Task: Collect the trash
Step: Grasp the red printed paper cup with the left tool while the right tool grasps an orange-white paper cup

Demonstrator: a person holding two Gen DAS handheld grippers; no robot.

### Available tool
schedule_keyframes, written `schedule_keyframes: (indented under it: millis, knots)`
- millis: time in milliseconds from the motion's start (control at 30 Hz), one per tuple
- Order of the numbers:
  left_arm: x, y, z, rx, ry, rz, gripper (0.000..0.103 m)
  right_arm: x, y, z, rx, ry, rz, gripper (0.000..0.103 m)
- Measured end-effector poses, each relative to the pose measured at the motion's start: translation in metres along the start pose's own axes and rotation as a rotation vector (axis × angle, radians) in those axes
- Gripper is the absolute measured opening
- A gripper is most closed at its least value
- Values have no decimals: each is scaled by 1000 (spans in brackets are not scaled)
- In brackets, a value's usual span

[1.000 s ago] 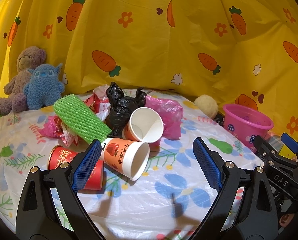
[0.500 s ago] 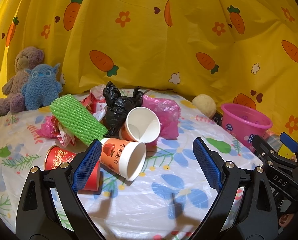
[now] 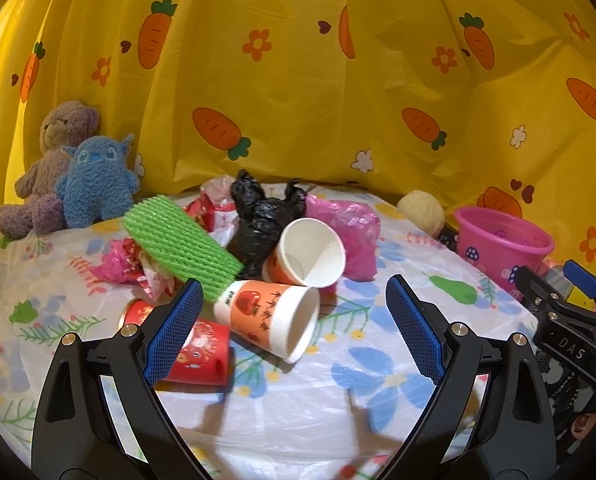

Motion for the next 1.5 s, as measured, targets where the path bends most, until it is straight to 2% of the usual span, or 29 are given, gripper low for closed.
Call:
schedule_keyframes:
  millis: [167, 267, 400, 533, 600, 667, 700, 767, 833, 867, 967, 1067, 1200, 1267, 1333, 1500]
  knots:
    - [-2, 54, -15, -40, 17, 58, 91, 9, 18, -5, 2, 39, 103, 90]
    - [-5, 79, -29, -71, 38, 63, 91, 18, 33, -8, -5, 76, 166, 79]
    - [0, 98, -48, -118, 90, 31, 91, 27, 56, -16, -28, 122, 257, 75]
    - [9, 103, -53, -154, 111, -12, 88, 35, 82, -27, -56, 191, 357, 71]
    - [15, 102, -54, -162, 128, -41, 82, 38, 93, -32, -67, 228, 407, 68]
    - [22, 101, -57, -171, 151, -80, 67, 40, 103, -36, -76, 257, 447, 64]
    - [25, 101, -58, -181, 160, -112, 63, 42, 109, -39, -83, 272, 466, 60]
    - [28, 101, -61, -206, 171, -163, 46, 47, 118, -42, -89, 305, 502, 54]
    - [29, 103, -63, -235, 170, -215, 36, 52, 126, -45, -91, 338, 531, 45]
    - [30, 104, -64, -246, 166, -237, 29, 55, 129, -46, -88, 352, 545, 44]
    - [29, 105, -65, -271, 154, -285, 19, 60, 136, -49, -83, 386, 573, 42]
    - [28, 102, -64, -275, 145, -297, 15, 63, 146, -53, -100, 392, 585, 34]
    - [28, 99, -63, -281, 134, -304, 11, 67, 153, -56, -121, 402, 603, 15]
    - [26, 98, -63, -278, 131, -292, 3, 65, 153, -57, -135, 392, 608, 9]
    - [22, 98, -61, -269, 123, -262, 2, 62, 150, -58, -144, 379, 617, 4]
    - [9, 104, -55, -273, 84, -237, 2, 45, 137, -55, -140, 335, 654, 4]
Point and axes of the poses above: each gripper's, at about its wrist camera, not at the fingertips, and x roughly the way its jaws point, y to its left, z to its top, the point moved 1 cm from there along x, roughly the way its jaws point, and after that the axes turned 9 degrees about x, right-handed, at the moved point
